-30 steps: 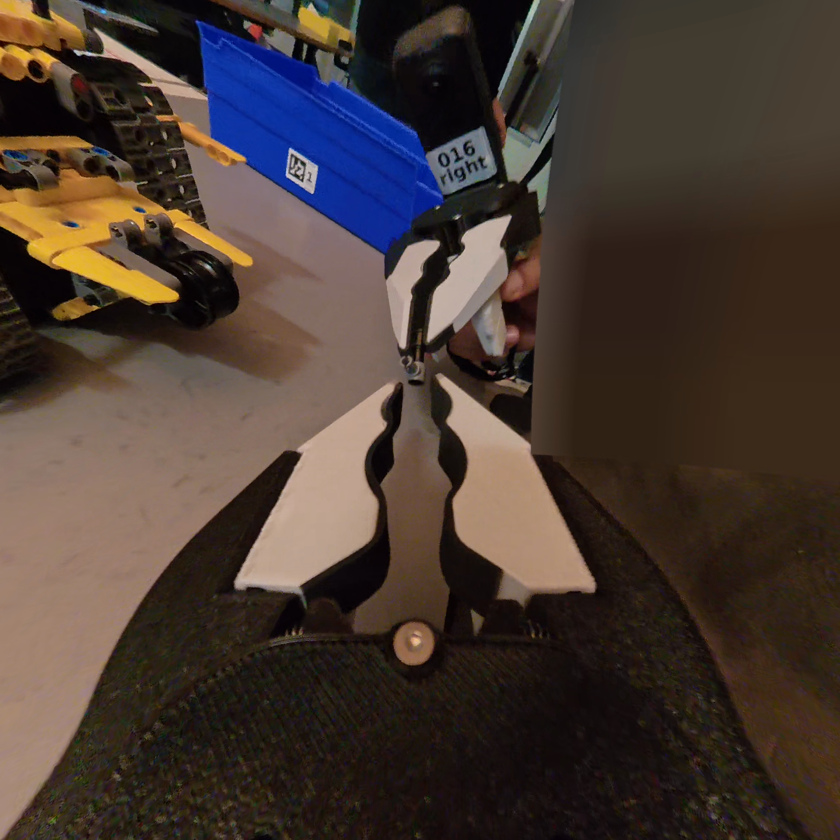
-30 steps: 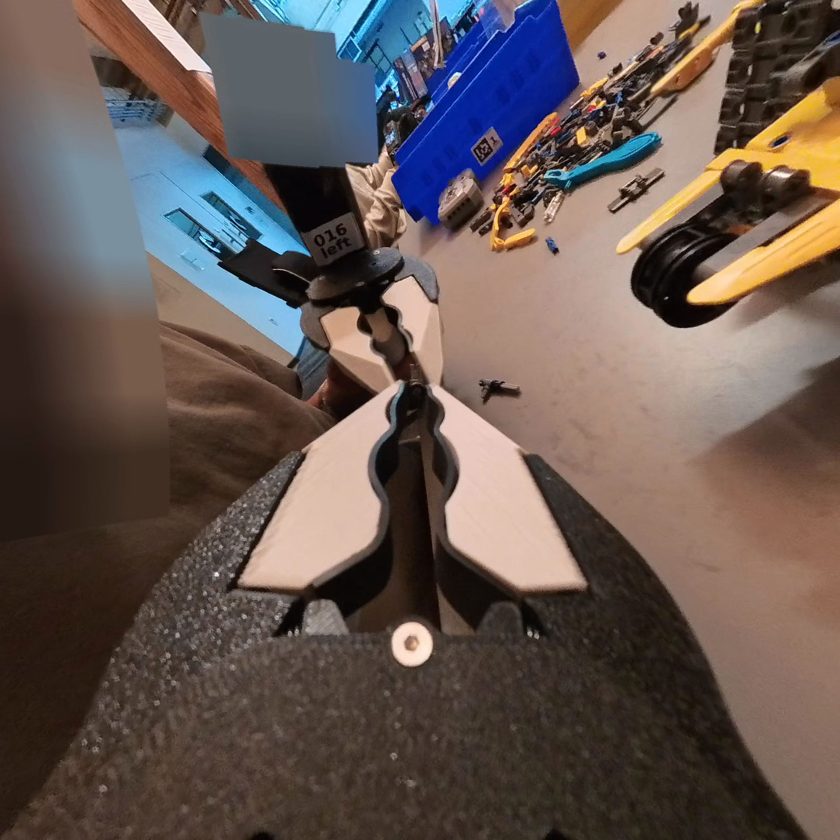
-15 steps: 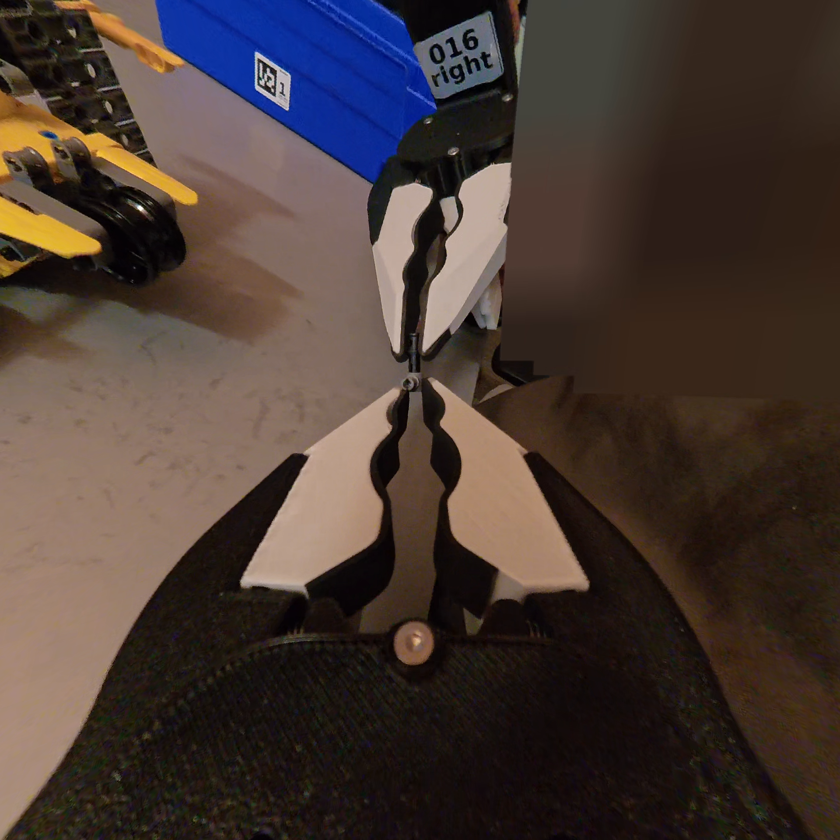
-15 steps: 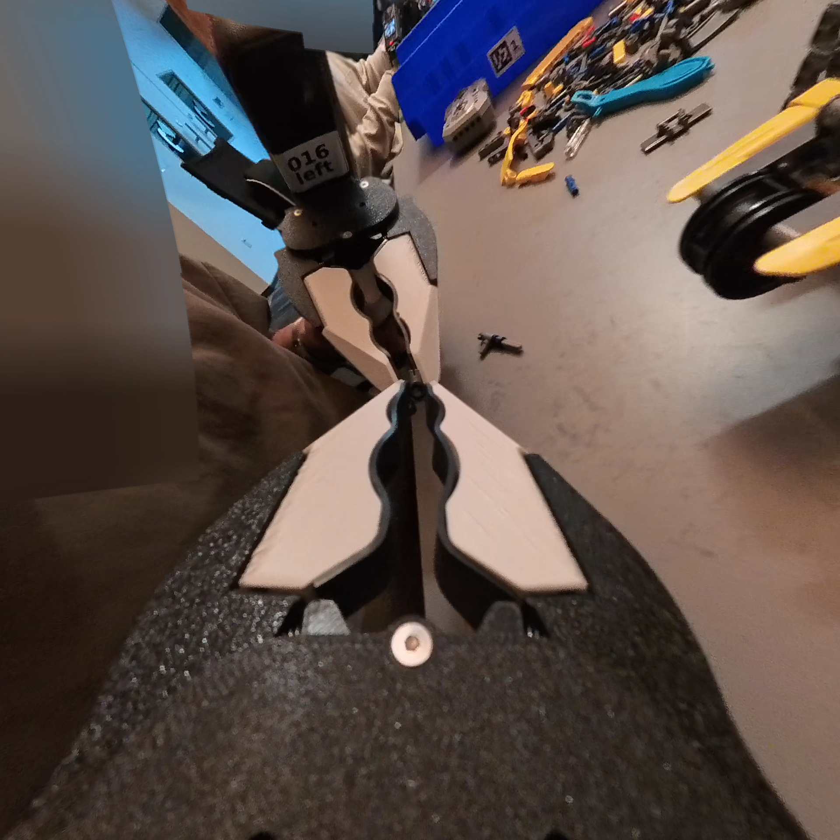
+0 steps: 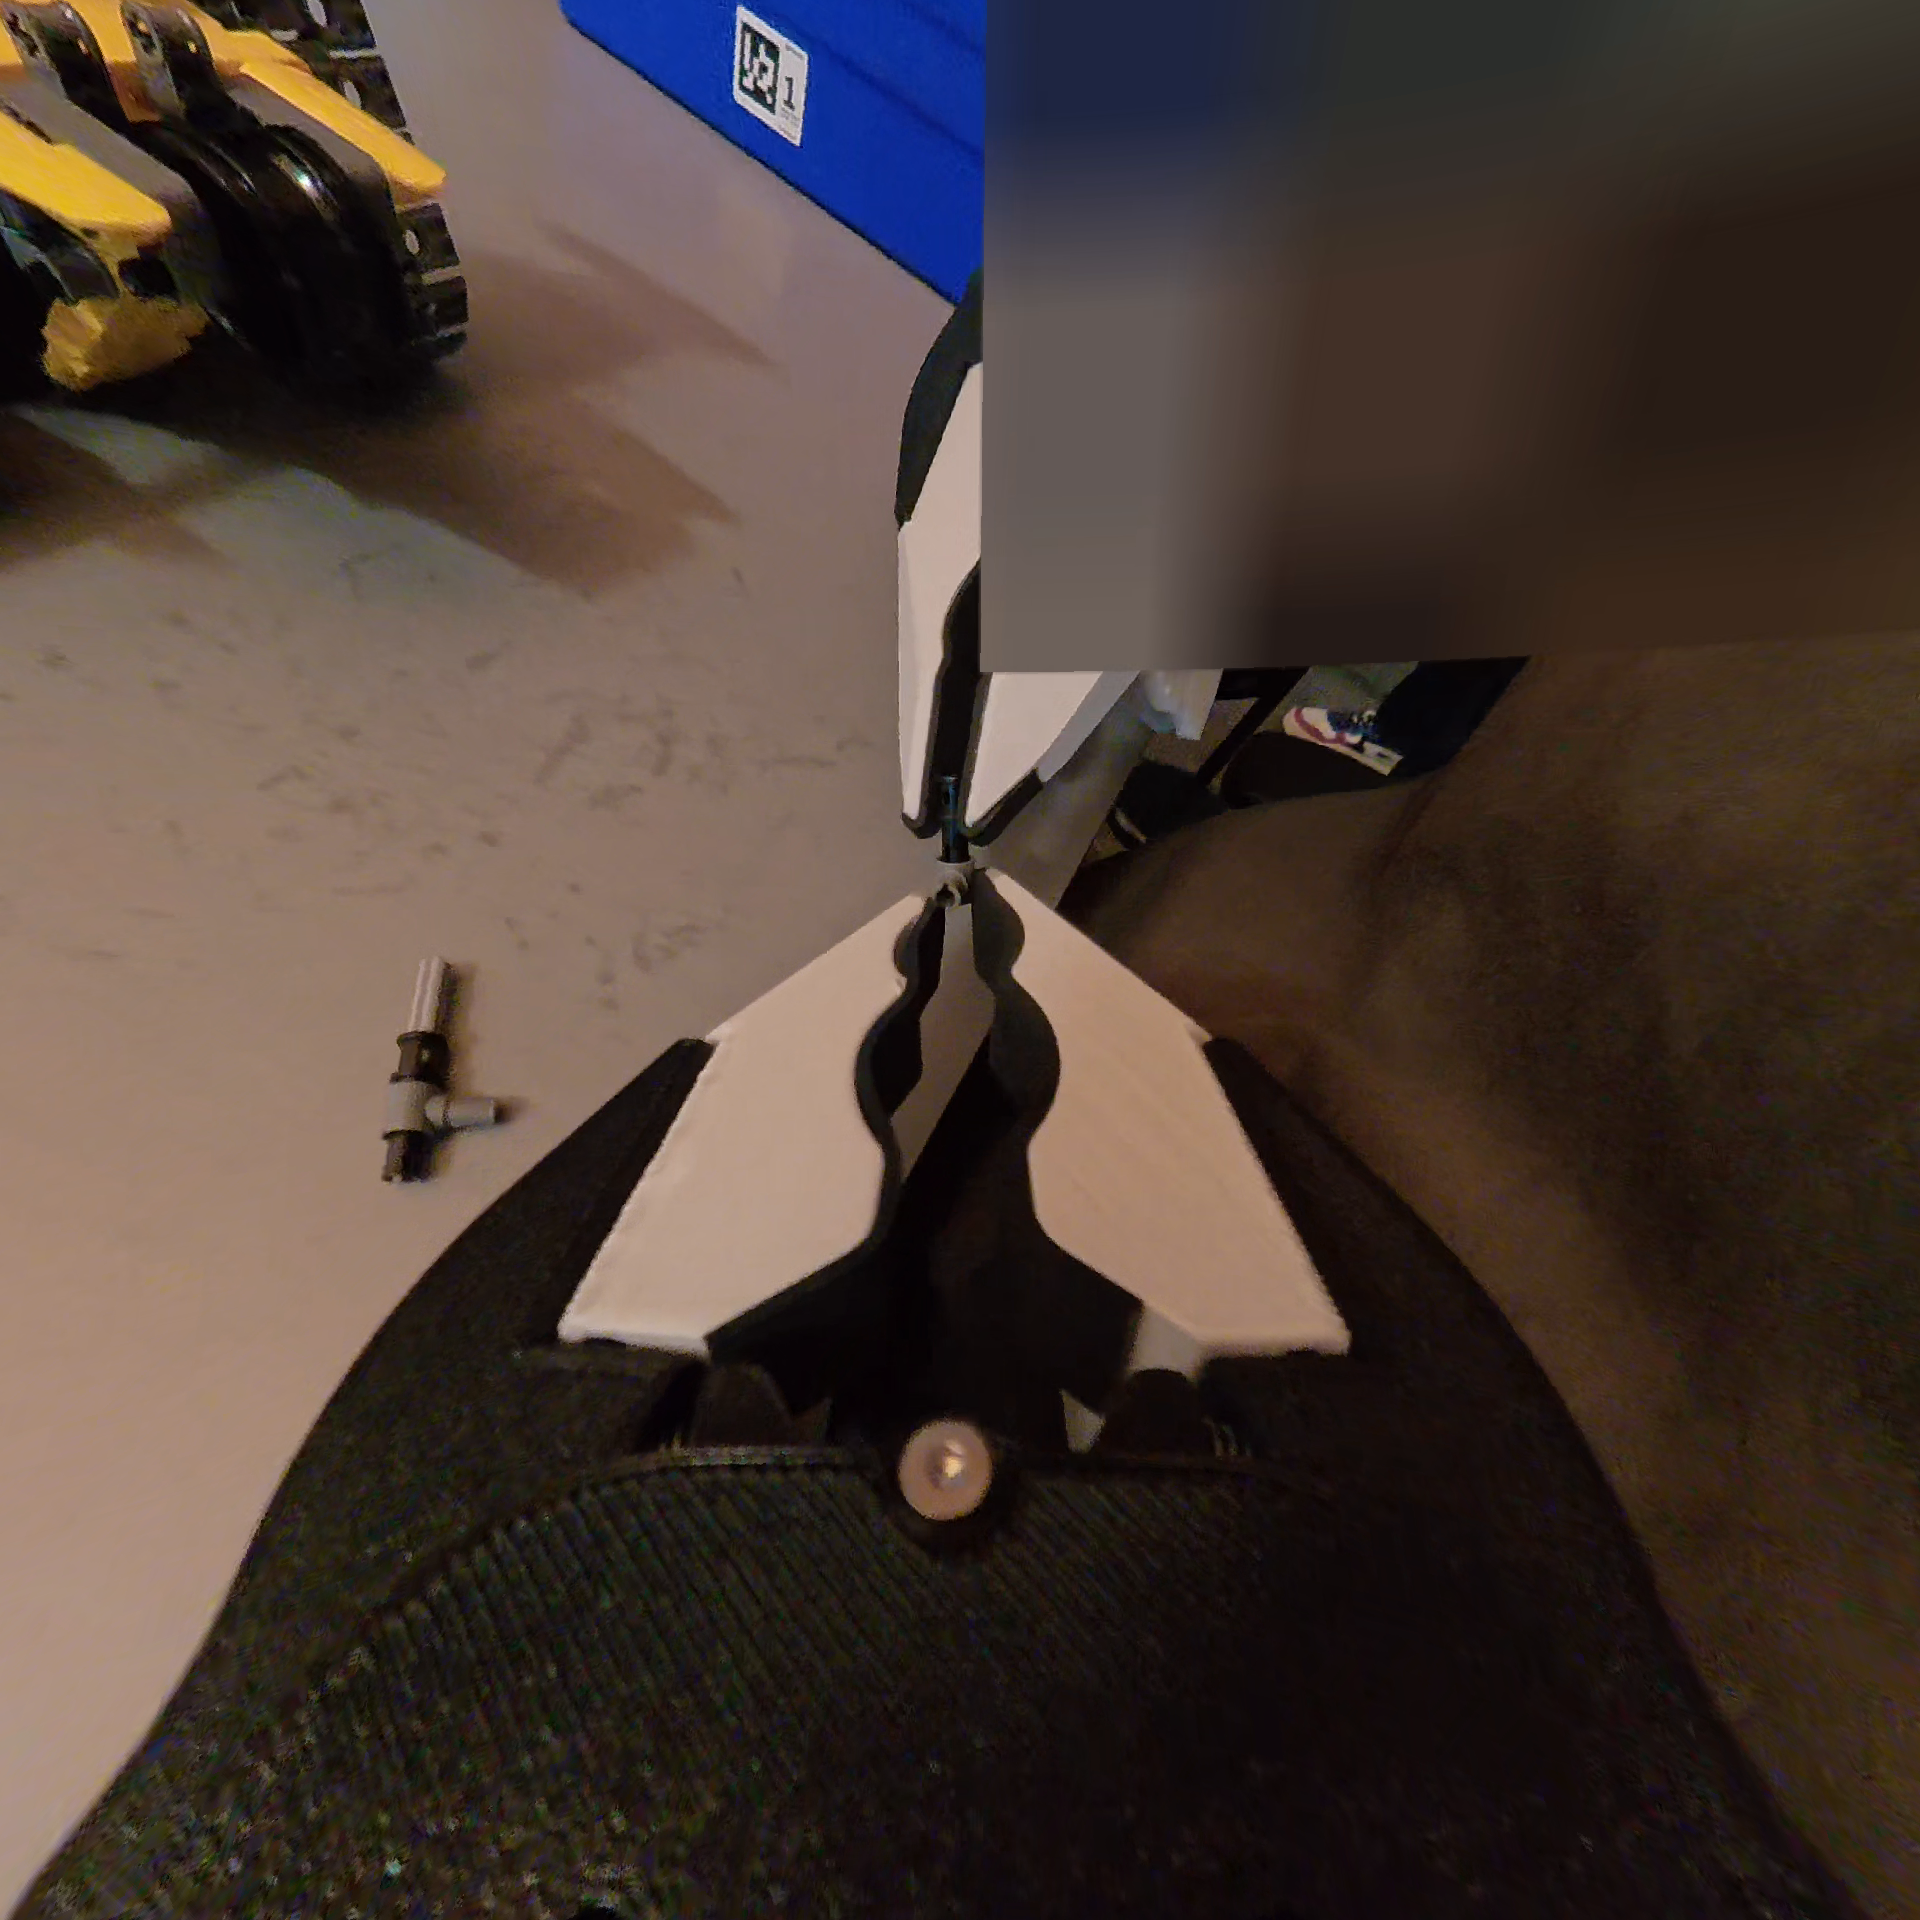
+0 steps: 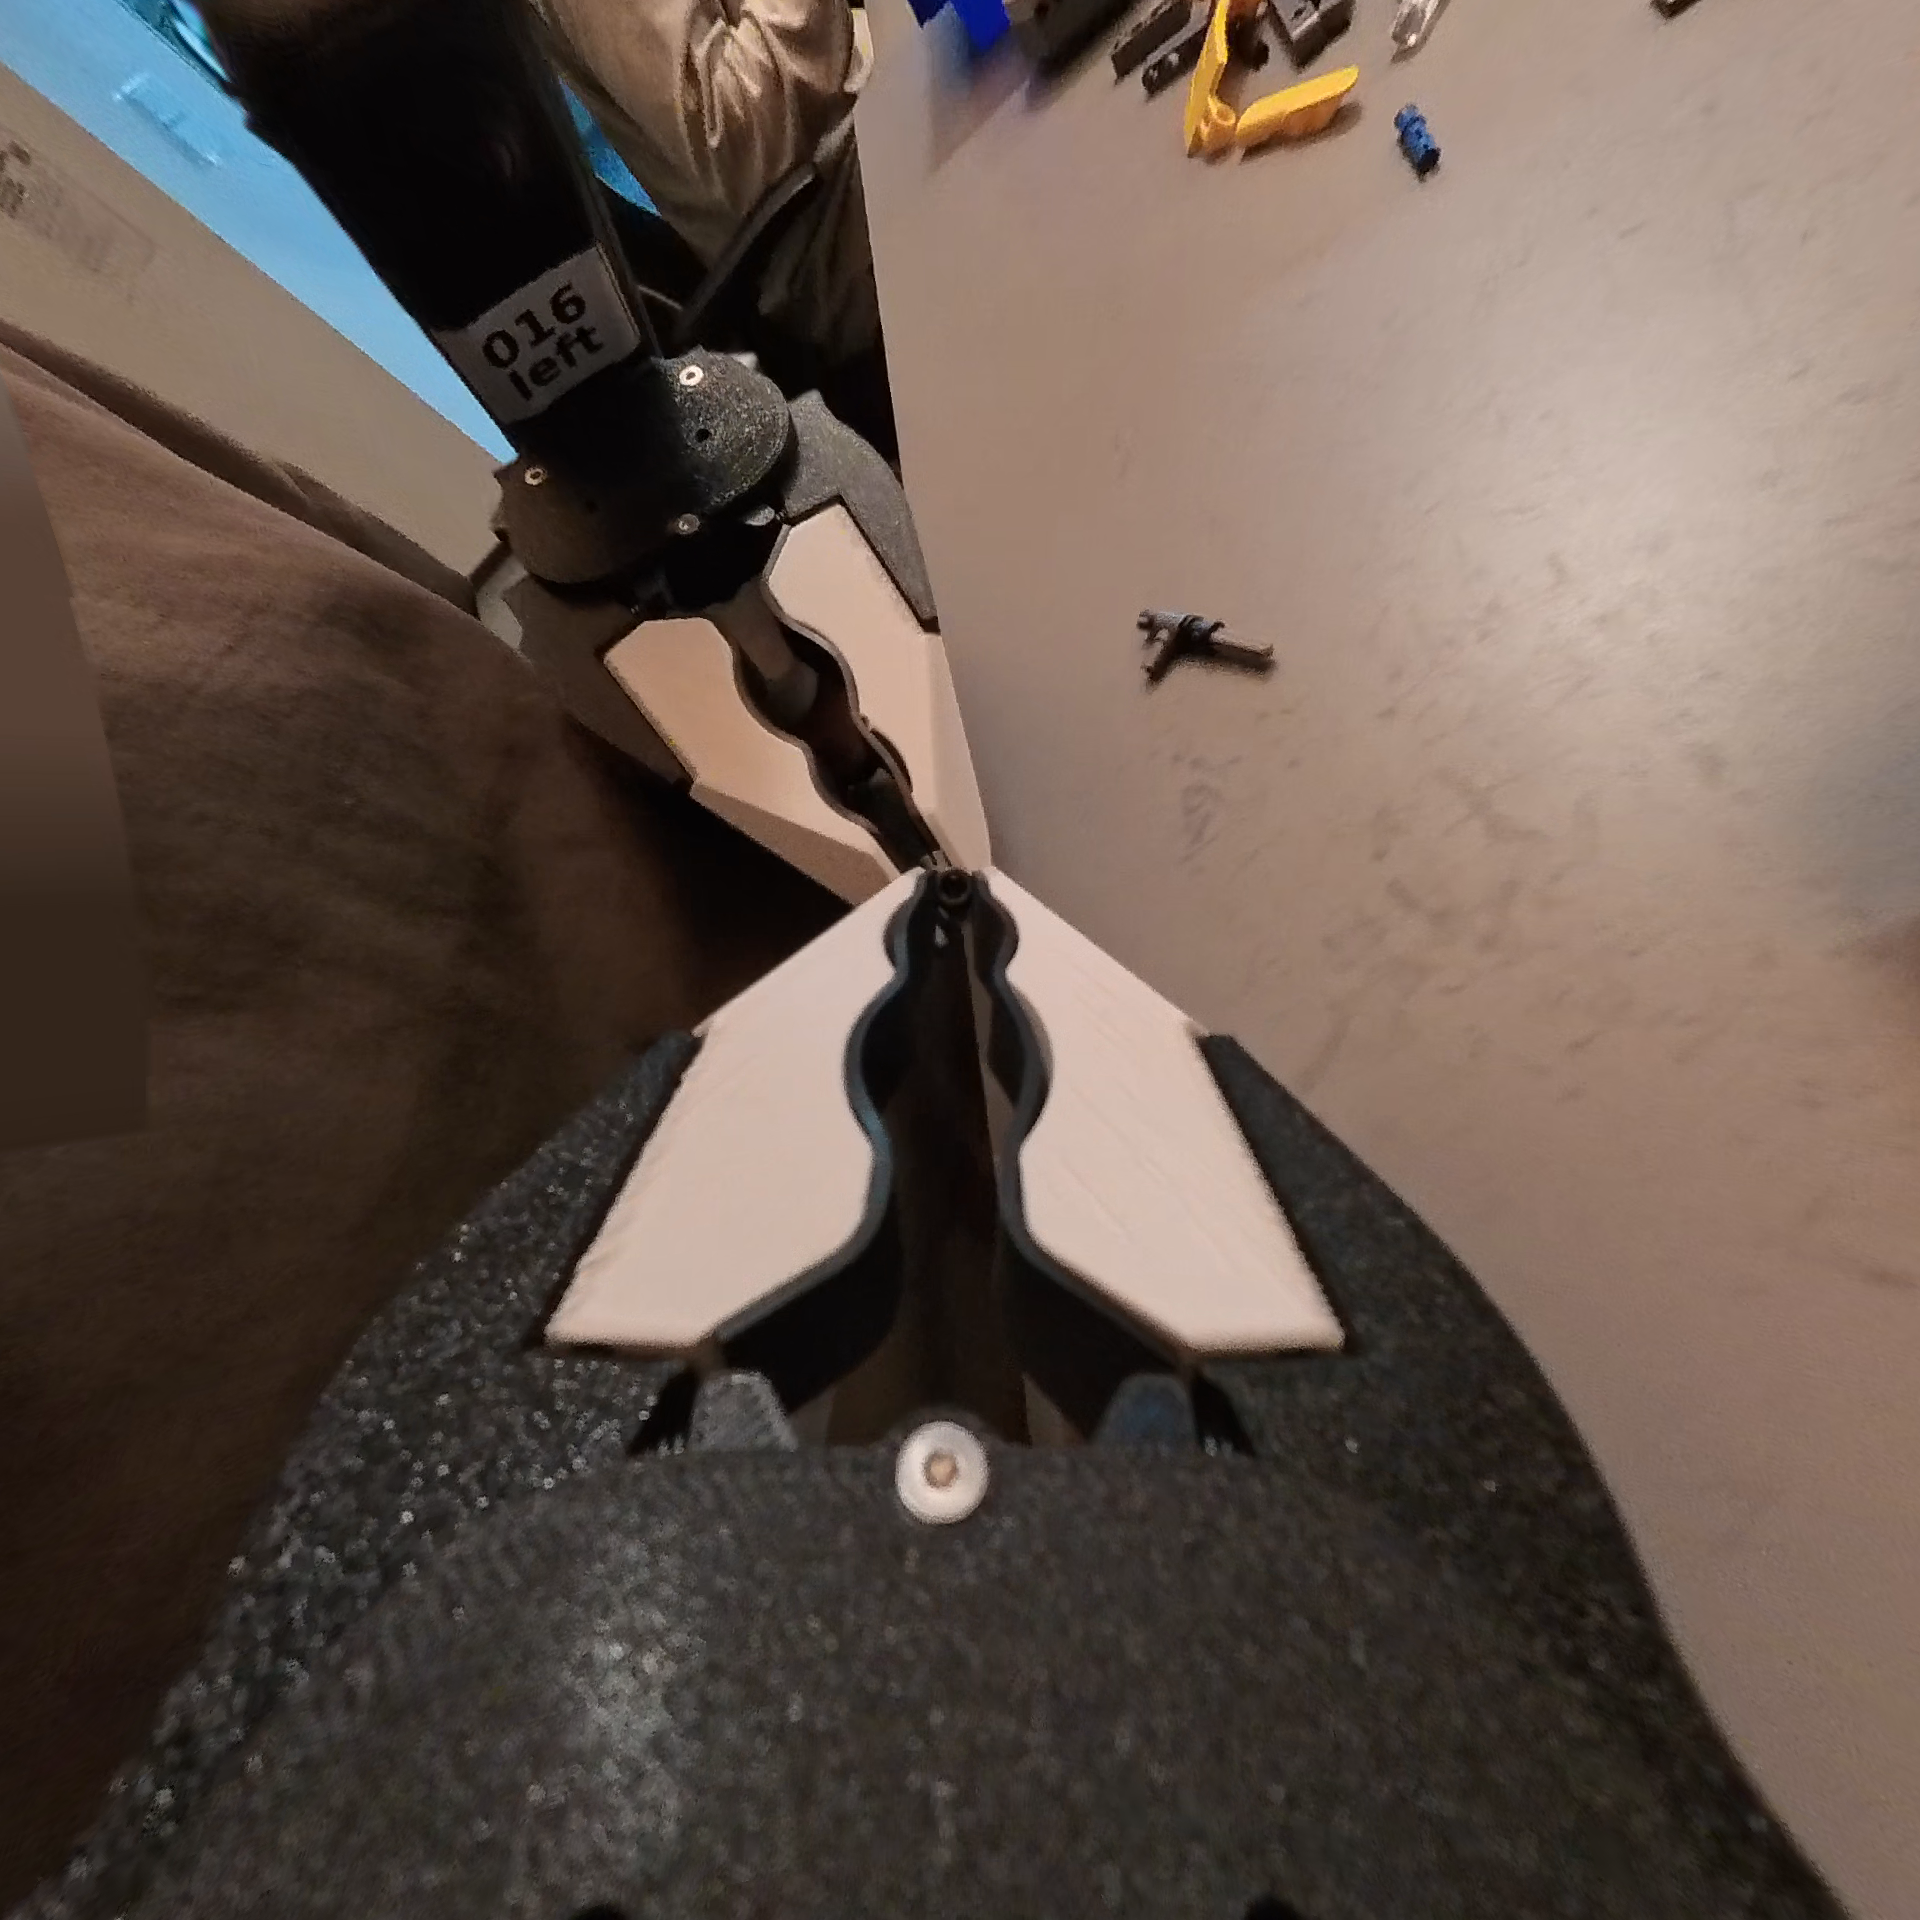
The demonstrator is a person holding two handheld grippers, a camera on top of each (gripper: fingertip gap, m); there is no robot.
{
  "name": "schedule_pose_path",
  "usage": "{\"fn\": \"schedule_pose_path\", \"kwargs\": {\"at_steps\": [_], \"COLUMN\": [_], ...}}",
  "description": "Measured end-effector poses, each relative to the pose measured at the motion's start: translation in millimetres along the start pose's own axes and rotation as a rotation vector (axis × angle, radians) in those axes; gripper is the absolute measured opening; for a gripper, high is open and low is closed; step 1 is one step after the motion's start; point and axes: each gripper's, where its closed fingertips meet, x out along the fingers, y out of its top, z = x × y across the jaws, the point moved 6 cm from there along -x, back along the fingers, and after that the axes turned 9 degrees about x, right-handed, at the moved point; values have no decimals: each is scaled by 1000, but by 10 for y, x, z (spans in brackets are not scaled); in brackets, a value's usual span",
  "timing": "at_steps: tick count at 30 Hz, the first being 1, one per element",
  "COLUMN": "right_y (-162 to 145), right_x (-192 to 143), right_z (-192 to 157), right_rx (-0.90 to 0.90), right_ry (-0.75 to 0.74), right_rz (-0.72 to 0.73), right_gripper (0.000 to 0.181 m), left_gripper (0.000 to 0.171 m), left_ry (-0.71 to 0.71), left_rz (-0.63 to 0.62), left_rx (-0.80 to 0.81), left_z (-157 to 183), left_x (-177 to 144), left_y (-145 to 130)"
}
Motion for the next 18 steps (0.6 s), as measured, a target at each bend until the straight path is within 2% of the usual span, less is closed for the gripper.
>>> {"fn": "schedule_pose_path", "kwargs": {"at_steps": [3, 6, 18], "right_y": [-4, -3, -112], "right_x": [8, -29, -85], "right_z": [-1, -2, -2], "right_rx": [2, 33, 89], "right_ry": [-3, 56, 108], "right_rz": [-9, 19, 3], "right_gripper": [6, 6, 7], "left_gripper": [0, 0, 0], "left_ry": [18, 11, -39], "left_rz": [15, 48, 32], "left_rx": [-7, -21, -28], "left_z": [12, 42, 132], "left_x": [3, 6, 65], "left_y": [-13, 20, 17]}}
